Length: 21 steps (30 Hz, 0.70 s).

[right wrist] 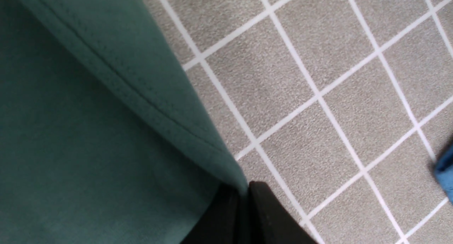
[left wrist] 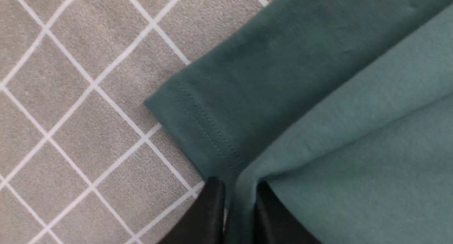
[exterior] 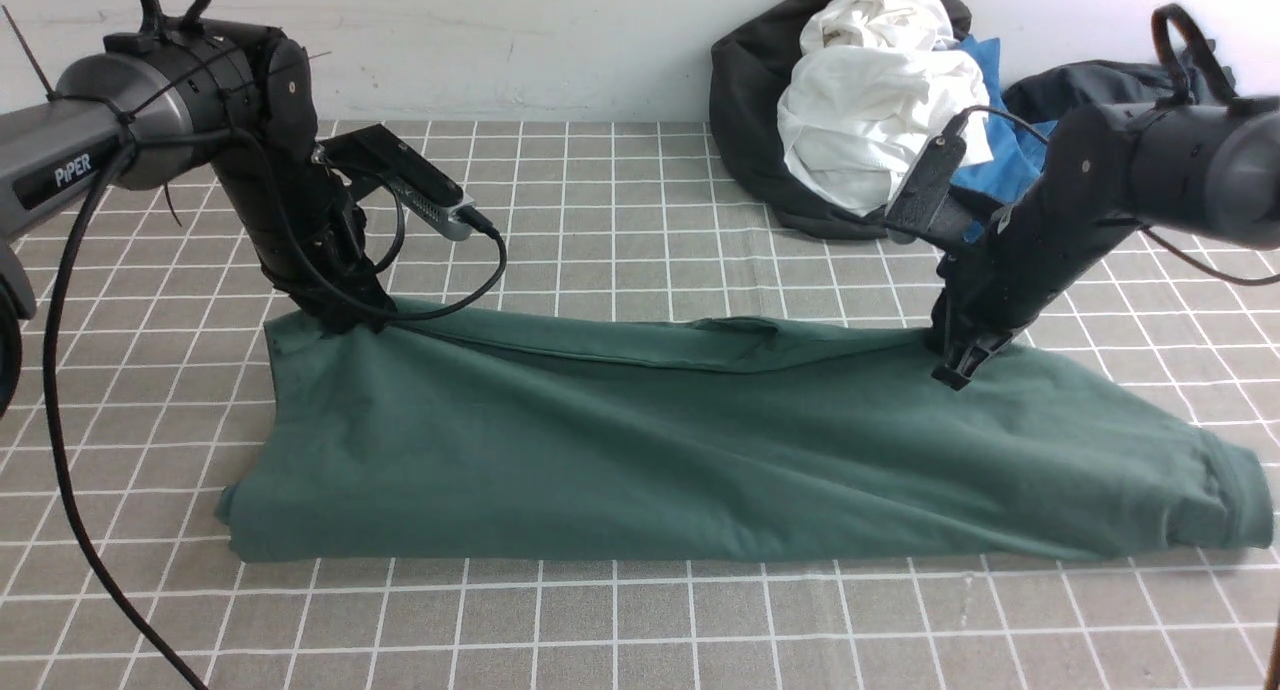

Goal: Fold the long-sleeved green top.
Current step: Use both arms to drag the lower edge of the fabric forward and fold it over the upper edge

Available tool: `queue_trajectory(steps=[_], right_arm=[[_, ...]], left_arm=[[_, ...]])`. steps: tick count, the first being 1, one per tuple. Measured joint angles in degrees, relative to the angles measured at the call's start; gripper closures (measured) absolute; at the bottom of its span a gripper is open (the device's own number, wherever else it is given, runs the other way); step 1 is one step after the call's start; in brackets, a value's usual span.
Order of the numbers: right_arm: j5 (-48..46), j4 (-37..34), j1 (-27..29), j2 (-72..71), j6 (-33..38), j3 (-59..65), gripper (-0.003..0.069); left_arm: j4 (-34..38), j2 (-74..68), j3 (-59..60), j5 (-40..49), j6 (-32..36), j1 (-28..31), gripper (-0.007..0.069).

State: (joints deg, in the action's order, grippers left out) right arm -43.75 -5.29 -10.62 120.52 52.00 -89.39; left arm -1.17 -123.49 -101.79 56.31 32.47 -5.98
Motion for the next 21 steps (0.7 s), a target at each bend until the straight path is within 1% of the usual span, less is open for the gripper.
queue_trajectory(steps=[1,2,3,6,7,8,9,10,11,12,14,16,17,19,21], right_arm=[[0.68,0.13,0.0,0.05,-0.55,0.0,0.0611],[0.8,0.13,0.0,0.05,-0.68,0.0,0.0608],[1.81,0.25,0.0,0.05,-1.76,0.0,0.058],[3.41,0.63,0.0,0.05,-4.26,-0.1,0.0513],[4.31,0.83,0.04,0.05,-5.48,-0.22,0.0476],[4.31,0.8,0.04,-0.03,-5.73,-0.22,0.047],[5.55,1.55,0.04,-0.58,-8.74,-0.22,0.0416],[6.18,2.06,0.04,-1.24,-10.63,-0.22,0.0376],[6.29,2.07,0.04,-1.39,-11.36,-0.22,0.037],[6.55,2.26,0.04,-1.93,-12.49,-0.22,0.0345],[6.41,2.01,0.04,-4.06,-17.31,-0.22,0.029],[4.72,-0.06,-0.26,-5.8,-19.95,-0.42,0.0271],[4.49,-0.06,-0.32,-5.9,-20.07,-0.5,0.0271],[1.4,-4.17,-1.57,-6.48,-20.47,-0.58,0.0283],[-1.83,-7.6,-3.52,-5.79,-19.42,-0.58,0.0323]], left_arm=[[-0.05,0.0,-0.07,-0.06,0.0,0.0,0.05],[-0.05,0.0,-0.09,-0.12,0.0,0.0,0.0494],[-0.29,0.0,-0.12,-0.31,-0.26,0.0,0.0438],[-0.7,0.0,-0.18,-0.63,-1.89,0.04,0.0344],[-0.99,0.0,-0.25,-0.63,-3.1,0.04,0.0304],[-1.06,0.0,-0.25,-0.63,-3.37,0.04,0.0298],[-1.57,0.38,-0.25,-0.47,-5.2,0.04,0.0253],[-1.87,0.78,-0.25,0.21,-7.0,0.04,0.023],[-1.88,1.01,-0.25,0.37,-7.34,0.04,0.0227],[-2.01,1.41,-0.25,1.15,-8.92,0.04,0.0217],[-2.01,3.46,-0.37,4.42,-13.96,0.04,0.0209],[-1.69,4.62,-0.44,7.38,-16.71,-0.08,0.0224],[-1.62,4.69,-0.44,7.68,-16.71,-0.06,0.0224],[-0.63,5.04,-0.49,10.66,-17.01,-0.54,0.0282],[0.72,5.04,-0.49,12.51,-16.39,-1.28,0.0359]])
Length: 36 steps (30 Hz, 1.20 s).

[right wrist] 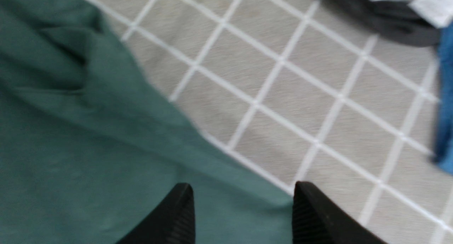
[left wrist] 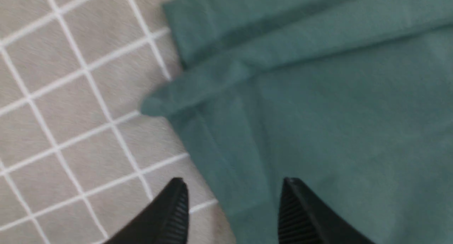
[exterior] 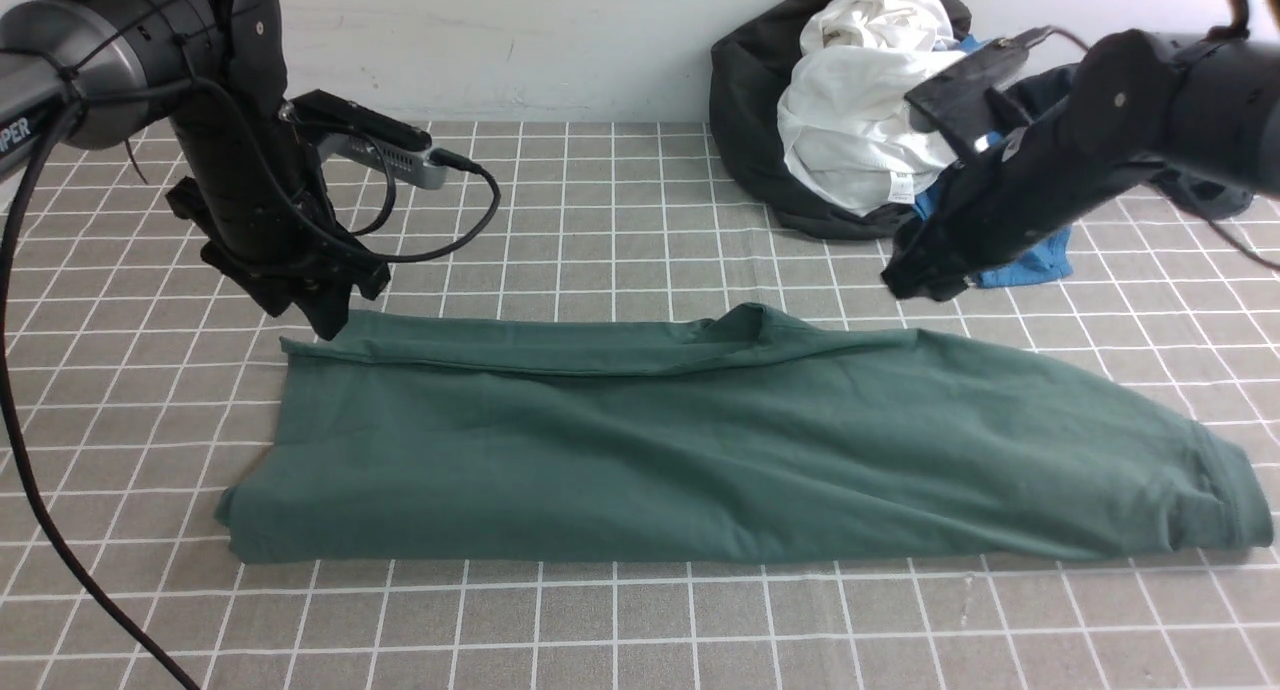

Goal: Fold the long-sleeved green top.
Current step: Use both arms to drag the lower edge of the fabric forward and fold it over the upper edge, then use the right arm to clamp the right edge of the fabric

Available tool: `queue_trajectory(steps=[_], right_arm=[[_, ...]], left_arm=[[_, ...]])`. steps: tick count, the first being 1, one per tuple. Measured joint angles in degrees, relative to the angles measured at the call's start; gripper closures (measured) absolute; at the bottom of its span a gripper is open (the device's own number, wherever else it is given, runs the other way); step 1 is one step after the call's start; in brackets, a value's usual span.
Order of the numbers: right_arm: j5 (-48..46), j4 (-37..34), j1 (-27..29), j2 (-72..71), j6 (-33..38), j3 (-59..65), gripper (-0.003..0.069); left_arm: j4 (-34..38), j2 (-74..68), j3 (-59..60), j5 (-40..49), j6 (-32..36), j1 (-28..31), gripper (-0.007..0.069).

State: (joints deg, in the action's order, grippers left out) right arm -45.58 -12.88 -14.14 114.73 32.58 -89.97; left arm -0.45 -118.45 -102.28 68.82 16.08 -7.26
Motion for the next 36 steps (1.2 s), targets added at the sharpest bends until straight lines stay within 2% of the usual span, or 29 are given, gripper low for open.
queue_trajectory(steps=[2,3,5,6,7,8,11,14,20,24,27,28,29,30,36], right_arm=[[-0.71,-1.38,-1.03,0.66,0.37,0.0,0.0349],[-0.93,-3.14,-2.68,1.92,0.82,0.0,0.0396],[-0.62,-4.28,-3.99,3.02,1.02,0.0,0.0433],[0.77,-5.61,-5.34,4.77,1.06,0.0,0.0487],[0.94,-5.74,-5.64,4.97,1.06,0.0,0.0493],[2.45,-6.16,-6.47,6.41,1.06,0.0,0.0529],[6.83,-6.87,-7.75,9.15,0.95,0.0,0.0589],[12.53,-7.23,-7.98,11.03,-0.39,0.0,0.0618],[23.46,-7.62,-7.19,11.42,-6.49,0.0,0.0621],[29.47,-7.62,-4.41,11.42,-11.88,-0.16,0.0621],[27.89,-7.62,-2.83,11.42,-13.62,-1.42,0.0621],[23.64,-7.62,-1.61,11.07,-14.39,-3.32,0.0621],[23.64,-7.62,-1.47,10.98,-14.36,-3.6,0.0621],[17.18,-6.99,-0.19,9.58,-14.39,-6.59,0.0621],[-4.3,-0.26,2.94,1.69,-12.37,-14.71,0.0621]], left_arm=[[0.45,0.0,0.0,0.44,0.56,-0.32,0.04],[1.67,0.0,0.0,0.56,1.48,-0.79,0.0468],[2.48,0.0,0.0,0.56,2.32,-1.11,0.052],[3.26,0.0,0.0,0.7,3.25,-1.24,0.0585],[3.41,0.0,0.0,0.7,3.26,-1.24,0.0591],[3.76,0.0,0.0,0.91,3.64,-1.24,0.0614],[3.76,0.0,0.0,1.25,3.91,-1.24,0.0632],[3.26,0.0,0.0,1.36,3.91,-1.24,0.0632],[1.65,-0.8,0.0,1.4,3.91,-0.99,0.0632],[1.31,-2.74,0.0,1.4,3.91,-0.66,0.0632],[1.31,-3.78,0.0,1.4,3.91,-0.39,0.0632],[1.31,-4.42,0.0,1.35,3.91,-0.15,0.0632],[1.31,-4.42,0.0,1.35,3.91,-0.15,0.0632],[1.31,-4.57,0.0,1.35,3.91,0.16,0.0632],[1.76,-1.52,0.0,1.35,3.85,0.84,0.0632]])
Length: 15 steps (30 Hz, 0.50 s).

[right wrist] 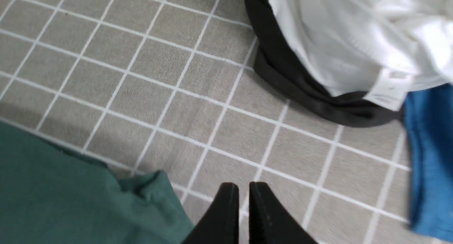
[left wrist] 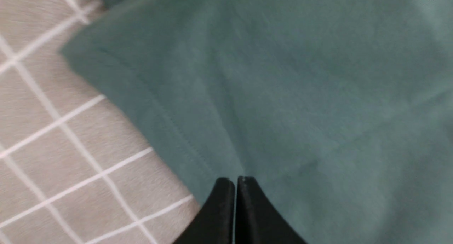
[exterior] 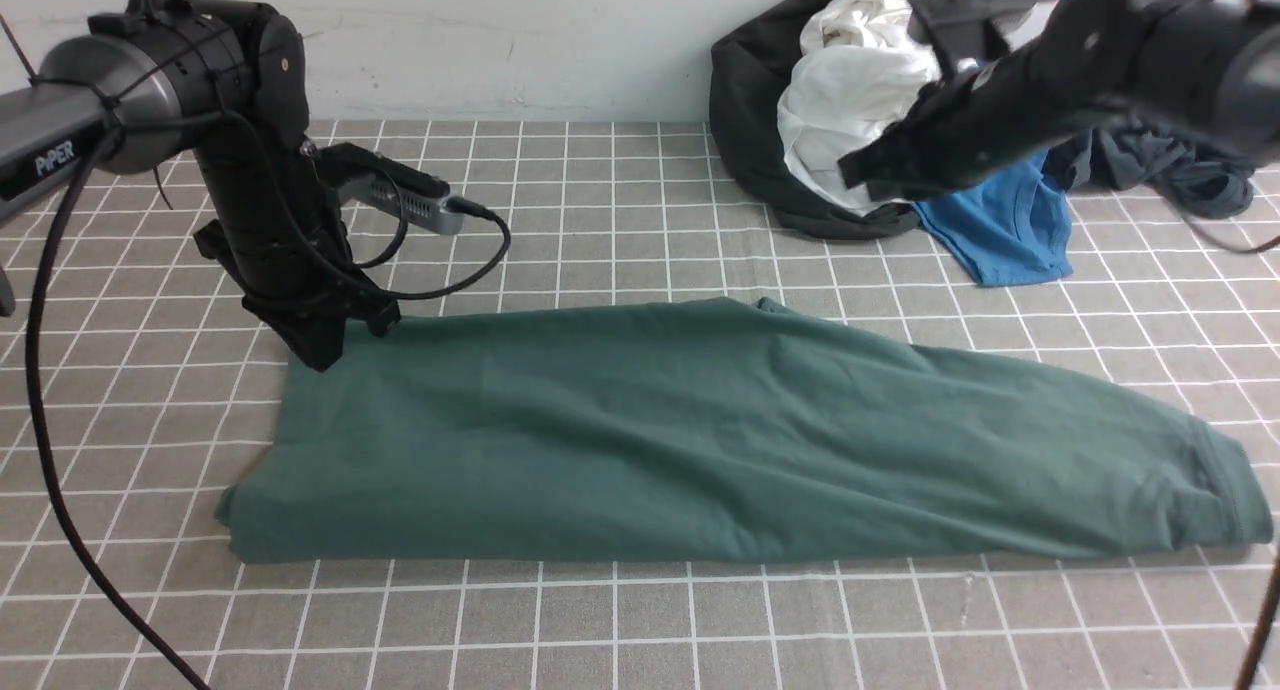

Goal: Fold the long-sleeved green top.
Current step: Use the right arm to clamp the right edge of the fabric

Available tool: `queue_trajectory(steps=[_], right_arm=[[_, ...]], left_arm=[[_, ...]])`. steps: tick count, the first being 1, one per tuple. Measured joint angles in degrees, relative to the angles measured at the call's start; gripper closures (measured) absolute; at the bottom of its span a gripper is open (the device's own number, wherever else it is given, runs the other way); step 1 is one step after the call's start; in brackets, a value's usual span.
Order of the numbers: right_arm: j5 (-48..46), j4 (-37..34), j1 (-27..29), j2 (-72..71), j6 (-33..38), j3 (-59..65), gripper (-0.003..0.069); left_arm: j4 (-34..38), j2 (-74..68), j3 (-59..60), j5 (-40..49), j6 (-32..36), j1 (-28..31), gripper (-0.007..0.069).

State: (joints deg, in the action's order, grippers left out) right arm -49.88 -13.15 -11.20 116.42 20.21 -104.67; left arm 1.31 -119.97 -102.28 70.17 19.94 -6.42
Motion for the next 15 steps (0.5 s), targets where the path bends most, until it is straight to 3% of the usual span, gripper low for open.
queue_trajectory(steps=[6,12,15], right_arm=[[-19.23,3.48,2.83,-7.39,0.25,-1.06,0.0621],[-20.88,1.9,3.15,-14.66,-0.39,8.15,0.0621],[-21.02,2.58,3.15,-22.24,-0.06,17.68,0.0621]], left_arm=[[5.34,8.33,0.57,0.05,0.56,0.06,0.0632],[8.49,19.24,10.33,-0.3,1.98,0.06,0.0632],[8.51,26.62,21.05,-6.11,2.03,0.06,0.0632]])
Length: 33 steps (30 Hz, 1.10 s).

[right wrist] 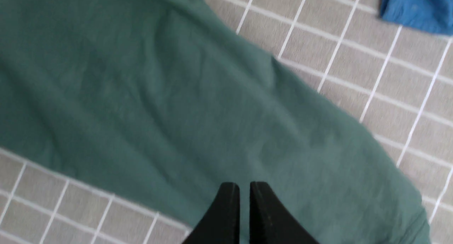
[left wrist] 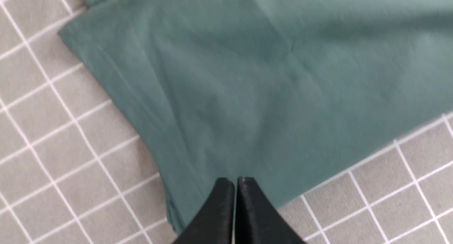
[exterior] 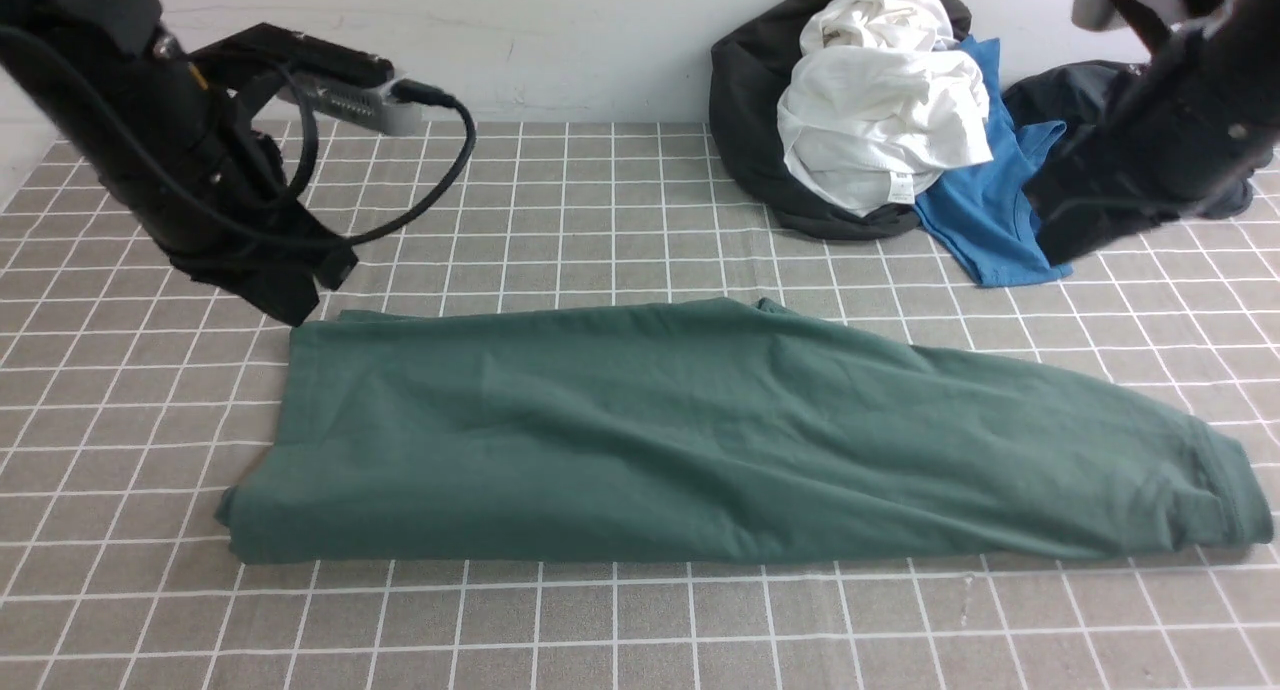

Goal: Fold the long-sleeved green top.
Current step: Use the right arm to clamp the right edge of the fabric

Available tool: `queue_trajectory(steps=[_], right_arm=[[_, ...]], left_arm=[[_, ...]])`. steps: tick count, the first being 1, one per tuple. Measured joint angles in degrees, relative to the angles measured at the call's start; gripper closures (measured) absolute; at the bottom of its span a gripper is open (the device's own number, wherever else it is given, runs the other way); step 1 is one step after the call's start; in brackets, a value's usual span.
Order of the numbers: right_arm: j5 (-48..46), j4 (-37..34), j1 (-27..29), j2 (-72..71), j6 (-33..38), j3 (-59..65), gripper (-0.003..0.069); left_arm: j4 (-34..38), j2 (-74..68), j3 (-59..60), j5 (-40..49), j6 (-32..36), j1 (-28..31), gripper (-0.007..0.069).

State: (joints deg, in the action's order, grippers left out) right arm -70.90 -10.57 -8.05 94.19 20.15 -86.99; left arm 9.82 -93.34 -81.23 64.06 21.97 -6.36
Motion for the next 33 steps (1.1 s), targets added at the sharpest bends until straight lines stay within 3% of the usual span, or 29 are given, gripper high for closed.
queue_trajectory(steps=[8,14,17,21,22,25,28,33], right_arm=[[2.89,5.55,2.91,-9.98,0.15,18.72,0.0621],[12.8,5.65,8.07,-8.33,-5.13,22.86,0.0596],[16.92,5.65,12.34,-4.92,-8.31,23.26,0.0522],[20.35,5.81,16.73,0.12,-11.22,23.28,0.0361],[20.5,5.81,16.73,0.36,-11.34,23.28,0.0353],[23.75,5.88,17.92,5.08,-12.21,23.28,0.0213],[26.92,5.88,18.04,8.63,-12.79,23.28,0.0151],[30.27,5.83,18.04,13.11,-15.12,23.28,0.0127]], left_arm=[[0.36,10.62,21.27,-21.71,0.12,0.0,0.0632],[0.5,8.23,26.9,-26.77,0.12,0.0,0.0631],[0.03,5.62,27.55,-26.67,0.17,0.0,0.0631],[-0.71,0.97,27.55,-26.65,0.17,0.0,0.0631],[-0.8,0.74,27.55,-26.65,0.17,0.0,0.0631],[-1.68,-3.26,27.55,-26.75,0.17,0.0,0.0631],[-1.73,-5.65,27.44,-27.17,0.17,0.0,0.0631],[-1.85,-7.11,26.89,-28.26,0.17,0.0,0.0631]])
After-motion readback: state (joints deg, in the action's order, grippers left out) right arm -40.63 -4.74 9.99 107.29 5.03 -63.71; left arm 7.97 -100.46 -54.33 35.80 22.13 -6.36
